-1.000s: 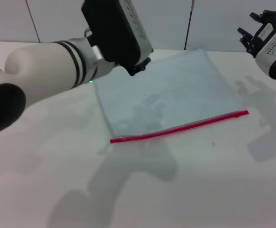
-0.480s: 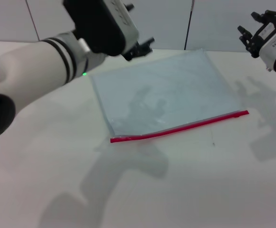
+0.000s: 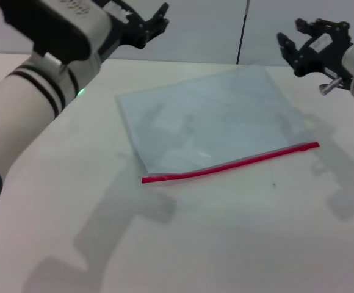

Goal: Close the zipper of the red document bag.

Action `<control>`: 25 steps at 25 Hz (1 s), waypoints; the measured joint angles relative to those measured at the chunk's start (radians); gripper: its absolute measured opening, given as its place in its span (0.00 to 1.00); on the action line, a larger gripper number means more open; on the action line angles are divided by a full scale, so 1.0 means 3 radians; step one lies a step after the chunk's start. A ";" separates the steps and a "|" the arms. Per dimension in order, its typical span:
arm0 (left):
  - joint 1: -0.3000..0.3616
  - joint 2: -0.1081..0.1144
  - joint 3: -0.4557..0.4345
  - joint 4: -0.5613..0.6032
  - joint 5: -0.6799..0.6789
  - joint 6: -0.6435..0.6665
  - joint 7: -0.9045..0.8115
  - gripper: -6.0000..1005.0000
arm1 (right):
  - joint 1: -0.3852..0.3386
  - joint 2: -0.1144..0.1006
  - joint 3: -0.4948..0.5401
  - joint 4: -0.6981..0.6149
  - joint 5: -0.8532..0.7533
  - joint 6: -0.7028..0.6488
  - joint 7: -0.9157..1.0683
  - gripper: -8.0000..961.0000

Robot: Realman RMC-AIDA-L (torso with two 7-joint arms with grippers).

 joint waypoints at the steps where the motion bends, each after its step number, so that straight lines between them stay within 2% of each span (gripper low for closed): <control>1: -0.0006 0.0000 0.0000 0.0069 -0.0047 0.0099 -0.0044 0.86 | -0.0010 0.0000 0.0013 0.0035 0.0163 -0.0126 -0.0085 0.40; 4: -0.0021 0.0000 0.0017 0.0292 -0.0162 0.0357 -0.0097 0.86 | -0.0013 0.0001 0.0010 0.0262 0.0823 -0.0463 -0.0597 0.40; 7: -0.0043 0.0000 0.0085 0.0466 -0.0177 0.0575 -0.0135 0.86 | 0.0014 0.0001 -0.0018 0.0690 0.1629 -0.0826 -0.1250 0.40; 10: -0.0047 0.0000 0.0134 0.0601 -0.0178 0.0808 -0.0181 0.86 | 0.0033 0.0000 -0.0020 0.1108 0.2141 -0.1257 -0.1663 0.40; 13: -0.0074 0.0000 0.0198 0.0885 -0.0179 0.1161 -0.0326 0.86 | 0.0114 0.0003 -0.0020 0.1489 0.2468 -0.1531 -0.1947 0.40; 20: -0.0322 -0.0001 0.0332 0.1736 -0.0180 0.2005 -0.0791 0.86 | 0.0335 0.0021 -0.0020 0.2217 0.3037 -0.1898 -0.2403 0.40; 25: -0.0462 -0.0006 0.0447 0.2230 -0.0198 0.2497 -0.1059 0.86 | 0.0370 0.0025 -0.0009 0.2445 0.3336 -0.1995 -0.2506 0.40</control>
